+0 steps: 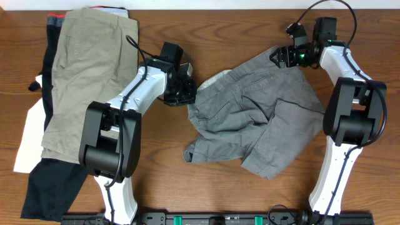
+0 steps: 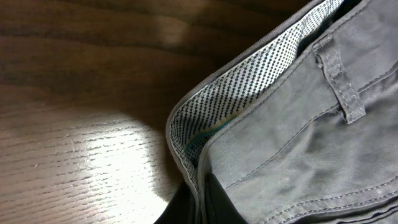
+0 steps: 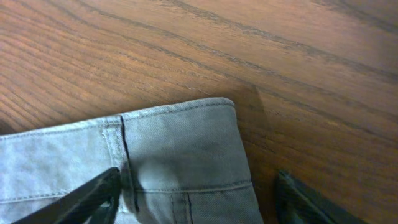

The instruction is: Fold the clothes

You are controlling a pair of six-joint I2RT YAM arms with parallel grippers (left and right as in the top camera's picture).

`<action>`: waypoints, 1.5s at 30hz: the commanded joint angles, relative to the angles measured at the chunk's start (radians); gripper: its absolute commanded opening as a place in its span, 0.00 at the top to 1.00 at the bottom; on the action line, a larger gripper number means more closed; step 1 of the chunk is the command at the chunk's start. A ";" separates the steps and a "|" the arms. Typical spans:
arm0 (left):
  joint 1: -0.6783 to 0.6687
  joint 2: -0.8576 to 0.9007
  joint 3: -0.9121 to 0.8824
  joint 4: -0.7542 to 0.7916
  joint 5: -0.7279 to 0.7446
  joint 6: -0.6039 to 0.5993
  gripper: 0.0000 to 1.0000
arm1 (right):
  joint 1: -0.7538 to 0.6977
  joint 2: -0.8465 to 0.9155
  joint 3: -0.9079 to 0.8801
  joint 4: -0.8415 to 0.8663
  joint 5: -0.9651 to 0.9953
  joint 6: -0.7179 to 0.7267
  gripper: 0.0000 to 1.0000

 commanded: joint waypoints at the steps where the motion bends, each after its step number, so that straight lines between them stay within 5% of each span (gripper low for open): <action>1: 0.000 0.003 -0.005 0.000 -0.016 -0.005 0.94 | 0.015 0.048 -0.006 -0.004 -0.021 -0.003 0.32; 4: 0.000 0.003 -0.005 0.002 -0.051 -0.005 0.94 | 0.024 0.048 -0.006 -0.005 -0.021 0.000 0.53; 7: 0.009 0.003 -0.005 0.003 -0.085 -0.005 0.94 | 0.037 0.048 -0.005 -0.003 -0.021 0.022 0.89; 9: 0.028 0.003 -0.003 0.007 -0.088 -0.005 0.94 | 0.041 0.048 0.008 -0.006 -0.021 0.043 0.99; 20: 0.285 -0.064 0.301 -0.013 -0.020 0.034 0.94 | 0.012 -0.019 0.578 -0.417 -0.057 0.051 0.99; 28: 0.308 -0.269 0.539 -0.013 0.040 0.172 0.94 | 0.002 -0.138 0.994 -0.756 -0.004 0.039 0.99; 45: 0.307 -0.833 0.582 0.019 -0.061 0.297 0.94 | -0.044 -0.651 1.077 -1.033 0.288 0.122 0.99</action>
